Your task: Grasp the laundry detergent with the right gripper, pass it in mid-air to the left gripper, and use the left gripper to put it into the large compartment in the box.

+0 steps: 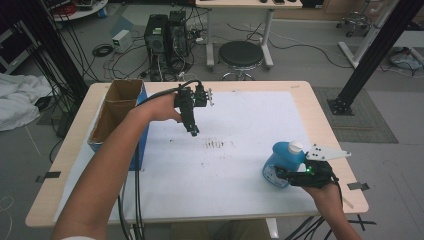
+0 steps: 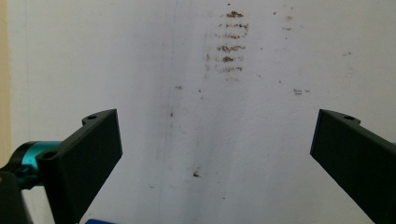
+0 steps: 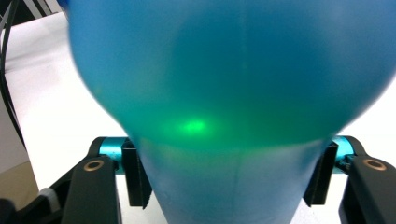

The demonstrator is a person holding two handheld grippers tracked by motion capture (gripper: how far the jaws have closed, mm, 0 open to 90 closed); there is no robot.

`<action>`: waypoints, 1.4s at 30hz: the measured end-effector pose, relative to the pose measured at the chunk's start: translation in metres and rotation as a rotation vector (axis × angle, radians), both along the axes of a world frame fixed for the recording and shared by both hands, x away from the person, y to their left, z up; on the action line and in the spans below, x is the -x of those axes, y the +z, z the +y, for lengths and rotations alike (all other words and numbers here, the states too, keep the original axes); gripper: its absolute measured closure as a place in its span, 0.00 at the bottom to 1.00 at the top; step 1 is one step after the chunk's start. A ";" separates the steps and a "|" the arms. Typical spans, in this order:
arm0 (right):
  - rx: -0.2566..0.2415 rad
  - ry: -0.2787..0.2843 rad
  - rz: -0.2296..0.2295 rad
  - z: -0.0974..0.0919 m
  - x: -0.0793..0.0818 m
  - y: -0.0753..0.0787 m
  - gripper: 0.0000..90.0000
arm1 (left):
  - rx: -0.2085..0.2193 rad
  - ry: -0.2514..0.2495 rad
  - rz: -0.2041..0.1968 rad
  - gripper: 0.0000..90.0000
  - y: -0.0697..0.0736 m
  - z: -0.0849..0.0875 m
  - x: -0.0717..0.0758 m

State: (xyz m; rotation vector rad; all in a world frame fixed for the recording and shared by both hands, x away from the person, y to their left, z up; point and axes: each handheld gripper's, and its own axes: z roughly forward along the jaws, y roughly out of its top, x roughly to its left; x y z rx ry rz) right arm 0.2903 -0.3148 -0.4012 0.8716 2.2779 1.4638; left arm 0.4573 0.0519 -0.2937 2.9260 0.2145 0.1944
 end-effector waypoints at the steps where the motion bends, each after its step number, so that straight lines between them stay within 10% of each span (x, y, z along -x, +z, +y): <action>1: 0.001 -0.003 -0.002 0.000 0.000 0.000 0.40 | 0.001 0.000 0.000 0.02 0.000 0.000 0.000; 17: 0.047 0.013 -0.039 0.001 0.000 0.011 0.50 | 0.006 0.003 -0.002 0.02 0.001 0.003 0.000; 28: 0.092 0.168 -0.075 0.013 -0.017 0.086 0.51 | 0.030 0.004 -0.012 0.02 0.008 0.006 0.006; 42: 0.122 0.258 -0.079 0.025 -0.056 0.146 0.50 | 0.067 0.007 -0.019 0.02 0.022 0.014 0.017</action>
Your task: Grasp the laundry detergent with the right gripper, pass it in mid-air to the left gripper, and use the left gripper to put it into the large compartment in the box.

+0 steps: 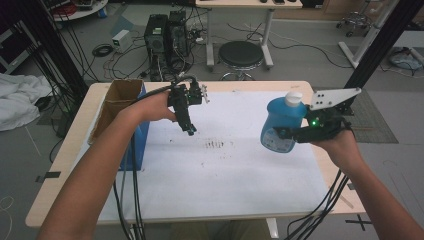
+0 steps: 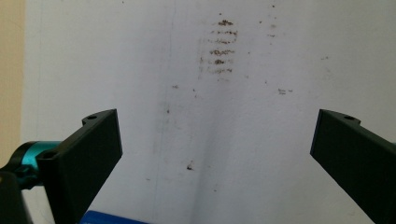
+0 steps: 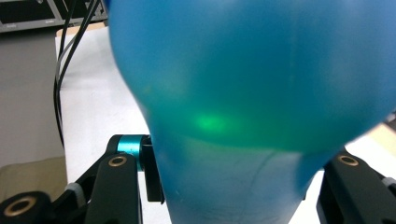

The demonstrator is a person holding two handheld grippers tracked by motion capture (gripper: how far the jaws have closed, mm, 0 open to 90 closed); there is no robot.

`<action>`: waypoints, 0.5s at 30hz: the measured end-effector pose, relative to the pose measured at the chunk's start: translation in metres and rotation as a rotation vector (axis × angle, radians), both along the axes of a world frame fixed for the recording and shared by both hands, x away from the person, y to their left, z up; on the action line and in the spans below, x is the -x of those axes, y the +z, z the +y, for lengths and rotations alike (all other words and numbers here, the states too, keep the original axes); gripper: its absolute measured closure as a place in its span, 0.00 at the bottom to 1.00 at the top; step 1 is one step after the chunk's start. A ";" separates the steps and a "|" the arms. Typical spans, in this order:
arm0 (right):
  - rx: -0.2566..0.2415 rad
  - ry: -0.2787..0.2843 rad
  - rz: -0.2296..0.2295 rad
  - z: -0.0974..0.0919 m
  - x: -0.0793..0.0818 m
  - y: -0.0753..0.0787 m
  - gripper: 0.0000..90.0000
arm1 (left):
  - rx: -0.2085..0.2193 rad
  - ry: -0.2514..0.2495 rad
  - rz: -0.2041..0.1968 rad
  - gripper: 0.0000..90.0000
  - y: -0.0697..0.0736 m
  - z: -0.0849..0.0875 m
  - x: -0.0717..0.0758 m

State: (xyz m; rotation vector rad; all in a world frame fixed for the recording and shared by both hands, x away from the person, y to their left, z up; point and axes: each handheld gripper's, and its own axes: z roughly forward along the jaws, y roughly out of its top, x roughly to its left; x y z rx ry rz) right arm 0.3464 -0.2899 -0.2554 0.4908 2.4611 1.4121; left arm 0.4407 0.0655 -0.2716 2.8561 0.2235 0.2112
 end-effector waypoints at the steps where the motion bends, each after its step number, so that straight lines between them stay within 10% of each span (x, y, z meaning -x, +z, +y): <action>1: -0.010 0.020 0.007 0.002 -0.012 0.013 0.50 | 0.003 -0.003 0.004 0.02 0.001 0.000 0.001; 15: -0.013 0.164 0.021 0.023 -0.058 0.007 0.50 | 0.012 -0.018 0.005 0.02 0.010 0.001 0.006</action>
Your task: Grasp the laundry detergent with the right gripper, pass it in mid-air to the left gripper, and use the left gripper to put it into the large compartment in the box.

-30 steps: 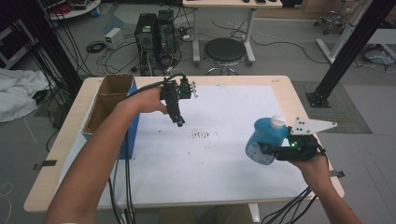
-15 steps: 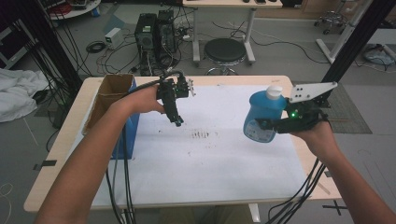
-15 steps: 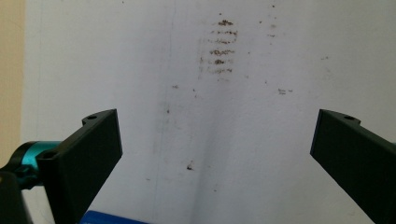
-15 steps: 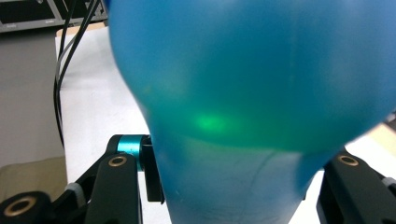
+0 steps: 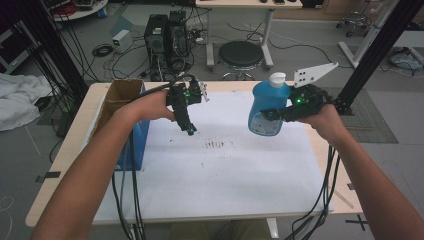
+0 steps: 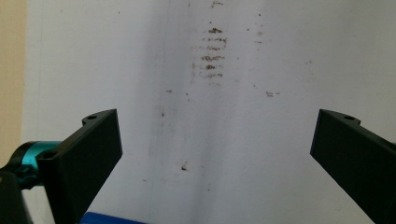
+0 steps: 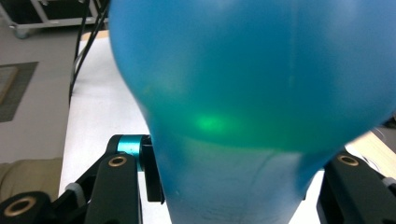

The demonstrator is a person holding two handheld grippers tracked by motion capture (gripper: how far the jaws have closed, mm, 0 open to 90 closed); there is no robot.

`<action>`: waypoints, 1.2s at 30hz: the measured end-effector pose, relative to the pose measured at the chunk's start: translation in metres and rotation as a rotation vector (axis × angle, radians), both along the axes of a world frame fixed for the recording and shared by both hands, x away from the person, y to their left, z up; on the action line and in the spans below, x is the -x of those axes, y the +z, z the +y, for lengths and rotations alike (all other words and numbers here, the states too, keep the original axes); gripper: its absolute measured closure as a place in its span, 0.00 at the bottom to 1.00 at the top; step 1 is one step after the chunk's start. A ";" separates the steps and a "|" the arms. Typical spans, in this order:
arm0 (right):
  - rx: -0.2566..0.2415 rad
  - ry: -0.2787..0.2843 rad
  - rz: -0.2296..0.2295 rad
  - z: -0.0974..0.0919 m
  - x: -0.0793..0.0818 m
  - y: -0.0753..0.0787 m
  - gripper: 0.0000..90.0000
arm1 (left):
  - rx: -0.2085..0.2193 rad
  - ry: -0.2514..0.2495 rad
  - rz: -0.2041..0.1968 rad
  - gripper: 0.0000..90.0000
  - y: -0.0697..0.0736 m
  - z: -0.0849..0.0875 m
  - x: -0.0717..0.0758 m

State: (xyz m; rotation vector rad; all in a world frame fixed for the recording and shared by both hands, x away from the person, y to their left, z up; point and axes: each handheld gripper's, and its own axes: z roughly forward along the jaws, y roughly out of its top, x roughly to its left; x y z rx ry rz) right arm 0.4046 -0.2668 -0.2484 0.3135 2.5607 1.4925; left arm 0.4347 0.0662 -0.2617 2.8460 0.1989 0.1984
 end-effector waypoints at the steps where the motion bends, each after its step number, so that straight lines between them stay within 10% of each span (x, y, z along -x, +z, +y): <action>1: -0.007 0.010 0.007 0.001 -0.003 -0.002 0.50 | 0.001 0.001 0.000 0.02 0.000 0.000 0.000; 17: 0.012 0.191 -0.029 0.038 -0.015 -0.029 0.50 | 0.034 -0.035 0.026 0.02 0.009 -0.003 0.010; 36: 0.017 0.245 0.024 0.079 -0.006 -0.061 0.51 | 0.055 -0.061 0.044 0.02 0.025 -0.005 0.022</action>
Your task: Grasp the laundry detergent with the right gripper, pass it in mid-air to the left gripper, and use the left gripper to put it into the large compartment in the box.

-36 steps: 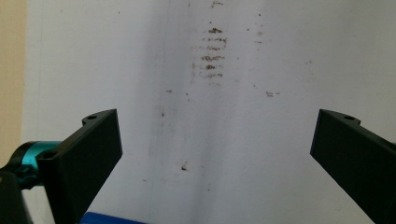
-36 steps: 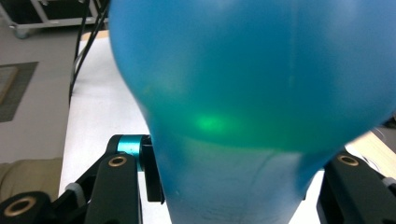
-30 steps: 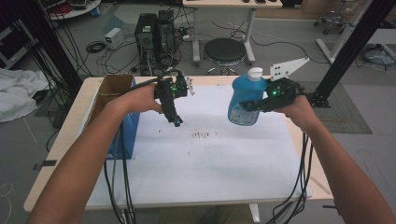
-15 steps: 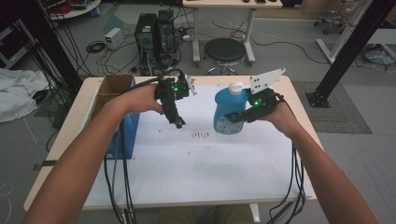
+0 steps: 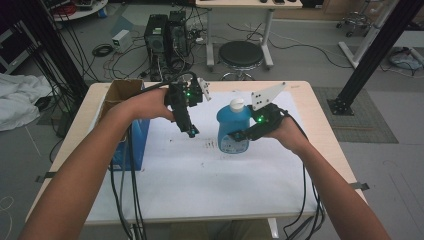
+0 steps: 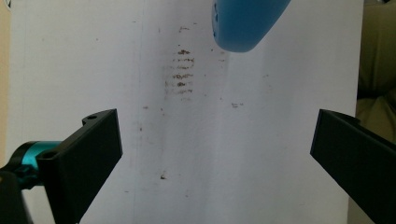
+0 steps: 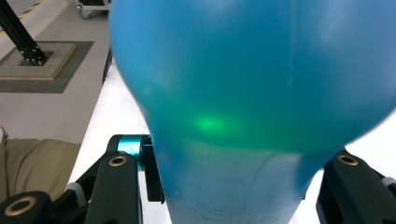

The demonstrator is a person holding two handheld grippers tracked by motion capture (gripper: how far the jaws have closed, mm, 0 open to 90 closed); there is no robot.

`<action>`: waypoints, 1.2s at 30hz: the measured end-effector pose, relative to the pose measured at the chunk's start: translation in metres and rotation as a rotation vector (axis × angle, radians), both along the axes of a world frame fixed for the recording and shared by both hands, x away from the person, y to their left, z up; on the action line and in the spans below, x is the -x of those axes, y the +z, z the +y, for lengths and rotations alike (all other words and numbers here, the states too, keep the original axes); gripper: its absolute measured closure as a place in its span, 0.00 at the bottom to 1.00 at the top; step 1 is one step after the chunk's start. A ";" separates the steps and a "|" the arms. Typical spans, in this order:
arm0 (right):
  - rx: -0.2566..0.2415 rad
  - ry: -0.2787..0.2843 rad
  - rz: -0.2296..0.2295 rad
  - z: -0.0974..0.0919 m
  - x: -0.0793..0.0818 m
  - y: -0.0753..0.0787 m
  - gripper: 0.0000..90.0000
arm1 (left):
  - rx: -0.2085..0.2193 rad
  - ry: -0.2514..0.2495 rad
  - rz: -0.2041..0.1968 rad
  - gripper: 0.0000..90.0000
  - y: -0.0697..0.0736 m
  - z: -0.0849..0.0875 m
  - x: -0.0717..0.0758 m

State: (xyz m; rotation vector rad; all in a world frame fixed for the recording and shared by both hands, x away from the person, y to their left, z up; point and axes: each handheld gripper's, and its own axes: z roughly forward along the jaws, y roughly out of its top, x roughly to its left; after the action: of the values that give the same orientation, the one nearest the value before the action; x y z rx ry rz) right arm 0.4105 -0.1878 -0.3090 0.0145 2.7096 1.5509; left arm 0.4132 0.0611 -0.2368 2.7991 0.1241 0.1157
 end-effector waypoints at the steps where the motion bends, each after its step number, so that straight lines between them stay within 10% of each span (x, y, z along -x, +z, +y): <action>1: 0.001 0.002 0.003 0.002 0.000 -0.001 0.51 | -0.005 -0.005 0.000 0.02 0.001 -0.001 0.001; 36: 0.017 0.007 0.002 0.046 0.004 -0.012 0.51 | -0.023 -0.043 0.019 0.02 0.020 -0.030 0.012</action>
State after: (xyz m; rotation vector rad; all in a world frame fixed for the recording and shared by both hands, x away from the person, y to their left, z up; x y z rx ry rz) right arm 0.4065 -0.1414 -0.3209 0.0066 2.7273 1.5304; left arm 0.4015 0.0307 -0.2164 2.8248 0.0672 0.0806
